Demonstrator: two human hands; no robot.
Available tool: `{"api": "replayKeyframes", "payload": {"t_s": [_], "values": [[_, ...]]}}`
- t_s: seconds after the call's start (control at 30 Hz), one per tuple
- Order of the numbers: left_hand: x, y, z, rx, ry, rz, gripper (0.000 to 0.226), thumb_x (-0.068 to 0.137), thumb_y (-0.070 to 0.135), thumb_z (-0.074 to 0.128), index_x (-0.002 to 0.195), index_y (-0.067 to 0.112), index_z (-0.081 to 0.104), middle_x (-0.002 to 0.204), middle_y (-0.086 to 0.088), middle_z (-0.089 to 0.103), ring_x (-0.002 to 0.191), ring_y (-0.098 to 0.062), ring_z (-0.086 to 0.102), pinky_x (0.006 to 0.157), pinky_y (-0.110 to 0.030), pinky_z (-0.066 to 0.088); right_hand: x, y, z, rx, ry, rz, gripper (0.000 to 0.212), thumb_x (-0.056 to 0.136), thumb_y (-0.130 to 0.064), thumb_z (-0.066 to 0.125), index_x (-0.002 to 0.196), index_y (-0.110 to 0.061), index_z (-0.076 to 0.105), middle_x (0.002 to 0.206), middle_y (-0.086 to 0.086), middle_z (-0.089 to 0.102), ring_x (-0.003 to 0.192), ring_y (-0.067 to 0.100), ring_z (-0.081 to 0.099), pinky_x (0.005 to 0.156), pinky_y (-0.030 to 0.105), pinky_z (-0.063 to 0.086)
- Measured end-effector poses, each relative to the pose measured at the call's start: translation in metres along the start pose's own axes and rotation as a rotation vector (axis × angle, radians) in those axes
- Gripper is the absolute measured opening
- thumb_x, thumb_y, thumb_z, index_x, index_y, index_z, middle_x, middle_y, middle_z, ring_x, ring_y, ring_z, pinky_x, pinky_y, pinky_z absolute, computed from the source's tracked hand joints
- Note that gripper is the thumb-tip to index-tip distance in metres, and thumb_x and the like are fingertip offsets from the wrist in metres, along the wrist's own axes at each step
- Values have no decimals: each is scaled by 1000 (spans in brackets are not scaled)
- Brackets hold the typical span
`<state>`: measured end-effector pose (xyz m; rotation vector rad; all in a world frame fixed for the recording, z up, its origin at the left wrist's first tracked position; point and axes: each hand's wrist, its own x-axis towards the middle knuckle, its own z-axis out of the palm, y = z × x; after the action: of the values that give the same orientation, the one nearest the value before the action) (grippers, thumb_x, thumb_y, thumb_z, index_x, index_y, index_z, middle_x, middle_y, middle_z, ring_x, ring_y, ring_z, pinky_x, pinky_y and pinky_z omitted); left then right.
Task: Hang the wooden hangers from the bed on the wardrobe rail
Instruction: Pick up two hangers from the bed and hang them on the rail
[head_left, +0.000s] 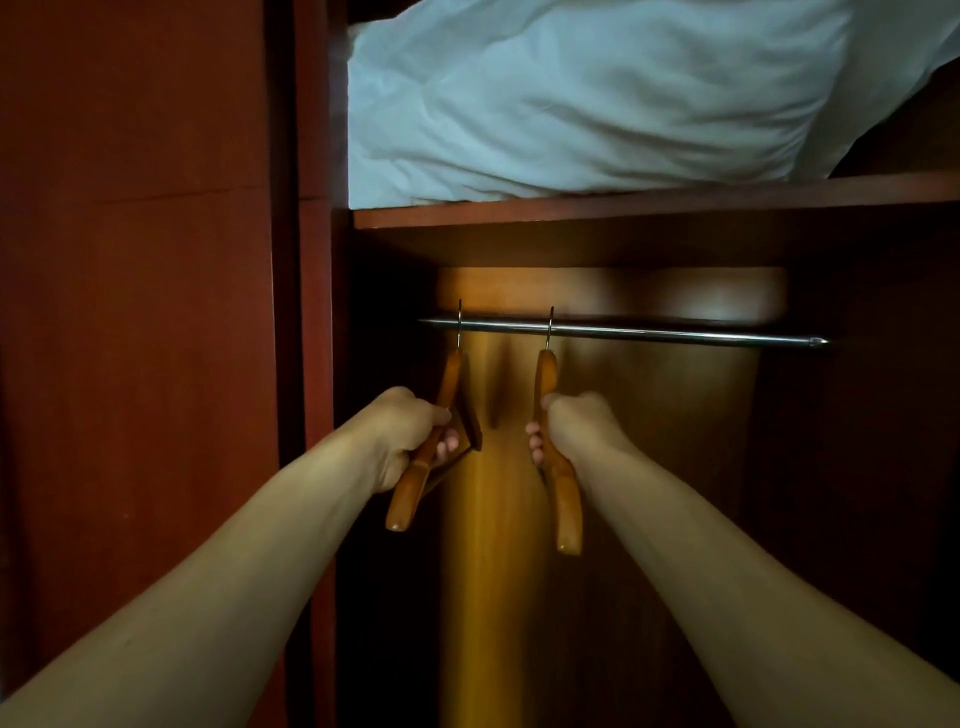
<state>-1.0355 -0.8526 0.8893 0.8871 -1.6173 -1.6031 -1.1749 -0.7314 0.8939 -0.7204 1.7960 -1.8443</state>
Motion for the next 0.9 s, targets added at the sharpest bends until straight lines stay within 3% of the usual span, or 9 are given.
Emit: {"api": "replayKeyframes", "payload": {"t_s": [0.2, 0.43, 0.53, 0.63, 0.7, 0.8, 0.9], "values": [[19, 3, 3, -27, 2, -27, 13, 108, 3, 51, 101, -4, 60, 72, -16, 63, 55, -17, 58, 41, -19, 50, 17, -4, 7, -26, -10, 4, 28, 110, -22, 49, 83, -15, 53, 75, 7, 61, 56, 16, 54, 50, 26, 50], [28, 8, 7, -8, 38, 30, 20, 109, 4, 49, 95, -2, 62, 70, -15, 62, 55, -17, 56, 45, -20, 47, 33, -11, 9, 8, 0, 24, 24, 109, -19, 47, 93, -8, 60, 76, 10, 63, 53, 17, 55, 39, 23, 48], [36, 14, 12, 21, 60, 7, 19, 109, 6, 51, 96, -2, 62, 71, -15, 64, 54, -16, 58, 45, -20, 48, 37, -5, 10, 1, -1, 51, 24, 109, -20, 46, 105, -5, 64, 79, 10, 64, 56, 17, 56, 45, 25, 50], [42, 12, 15, 54, 59, -60, 16, 108, 9, 54, 104, -3, 64, 73, -15, 67, 52, -15, 61, 44, -20, 52, 38, 9, 12, -29, -17, 52, 27, 110, -22, 46, 91, -9, 60, 80, 10, 63, 59, 18, 58, 53, 29, 53], [44, 8, 16, 65, 43, -97, 16, 108, 9, 55, 112, -3, 65, 78, -16, 69, 51, -15, 62, 43, -20, 53, 39, 12, 11, -46, -31, 46, 26, 111, -24, 45, 90, -12, 56, 84, 11, 64, 62, 20, 62, 57, 31, 57], [44, 4, 19, 90, 31, -102, 22, 108, 11, 56, 118, -7, 65, 96, -25, 75, 49, -18, 69, 43, -22, 57, 38, 12, 10, -146, -49, -3, 21, 110, -28, 46, 103, -12, 58, 95, 12, 65, 73, 25, 67, 77, 43, 64], [43, 4, 23, 96, 34, -92, 25, 107, 9, 57, 117, -13, 65, 115, -32, 75, 77, -31, 81, 51, -29, 65, 36, 11, 5, -350, 15, -136, 26, 109, -31, 50, 122, -11, 60, 92, 2, 56, 79, 19, 57, 75, 35, 52]]}}
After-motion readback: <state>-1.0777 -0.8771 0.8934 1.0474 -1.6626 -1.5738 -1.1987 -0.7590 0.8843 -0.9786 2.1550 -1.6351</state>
